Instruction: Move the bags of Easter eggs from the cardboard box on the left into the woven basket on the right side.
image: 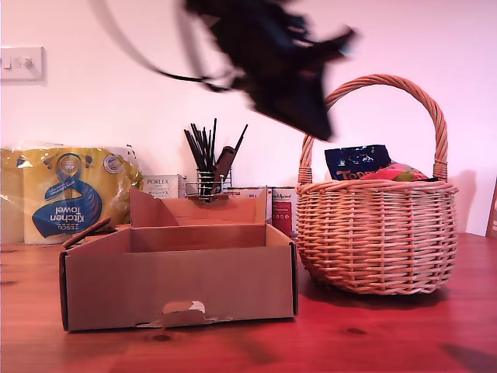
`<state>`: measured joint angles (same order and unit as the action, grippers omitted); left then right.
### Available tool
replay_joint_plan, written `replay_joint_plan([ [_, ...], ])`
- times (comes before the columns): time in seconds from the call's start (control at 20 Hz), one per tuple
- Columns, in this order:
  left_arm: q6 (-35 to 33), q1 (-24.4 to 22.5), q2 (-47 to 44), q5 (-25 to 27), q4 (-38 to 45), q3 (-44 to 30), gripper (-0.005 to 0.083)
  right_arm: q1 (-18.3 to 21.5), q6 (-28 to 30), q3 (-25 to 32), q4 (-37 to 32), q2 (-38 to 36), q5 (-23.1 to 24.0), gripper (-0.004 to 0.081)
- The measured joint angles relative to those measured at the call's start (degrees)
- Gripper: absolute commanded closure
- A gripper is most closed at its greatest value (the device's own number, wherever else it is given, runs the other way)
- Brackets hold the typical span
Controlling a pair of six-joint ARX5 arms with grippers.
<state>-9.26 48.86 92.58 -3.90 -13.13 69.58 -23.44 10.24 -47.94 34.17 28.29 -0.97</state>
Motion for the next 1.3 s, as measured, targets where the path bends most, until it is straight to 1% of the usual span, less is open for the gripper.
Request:
replay_joint_plan([
  [0.2, 2.78, -5.4, -14.08, 0.11, 7.61, -10.64, 0.0795, 3.93, -1.05, 0.74, -2.03, -0.17, -0.35, 0.0783],
  [0.3, 4.24, -8.74, -21.09, 0.37, 10.36, -16.33, 0.0795, 6.29, -1.22, 1.7, -3.74, -0.15, -2.62, 0.0783],
  [0.35, 5.92, -10.62, -24.09, 0.46, 11.02, -18.78, 0.0795, 7.34, -1.27, 1.9, -4.07, -0.09, -3.21, 0.0783],
  [0.45, 7.45, -14.27, -30.14, 0.68, 10.8, -23.54, 0.0795, 9.49, -1.44, 2.27, -4.28, -0.04, -5.81, 0.0783],
  [0.6, 8.83, -18.49, -40.28, 1.42, 8.79, -28.57, 0.0795, 12.44, -1.49, 3.98, -4.37, -0.07, -7.04, 0.0783],
  [0.7, 9.14, -20.37, -47.67, 2.67, 5.6, -29.99, 0.0795, 13.29, -1.49, 4.57, -4.42, -0.04, -8.79, 0.0783],
  [0.8, 9.16, -21.4, -54.73, 4.7, 2.19, -30.29, 0.0795, 13.22, -2.71, 4.57, -4.57, -0.09, -9.18, 0.0783],
  [0.95, 9.14, -21.51, -61.26, 5.55, 0.2, -30.27, 0.0795, 13.22, -3.06, 4.57, -4.42, -0.11, -9.18, 0.0783],
  [1.1, 9.14, -21.51, -62.9, 5.64, -1.38, -30.27, 0.0795, 13.22, -5.68, 4.57, -4.28, -0.11, -9.2, 0.0783],
  [1.3, 9.14, -21.51, -62.1, 5.7, -4.13, -30.29, 0.0795, 13.22, -5.95, 4.57, -2.56, -0.04, -9.18, 0.0783],
])
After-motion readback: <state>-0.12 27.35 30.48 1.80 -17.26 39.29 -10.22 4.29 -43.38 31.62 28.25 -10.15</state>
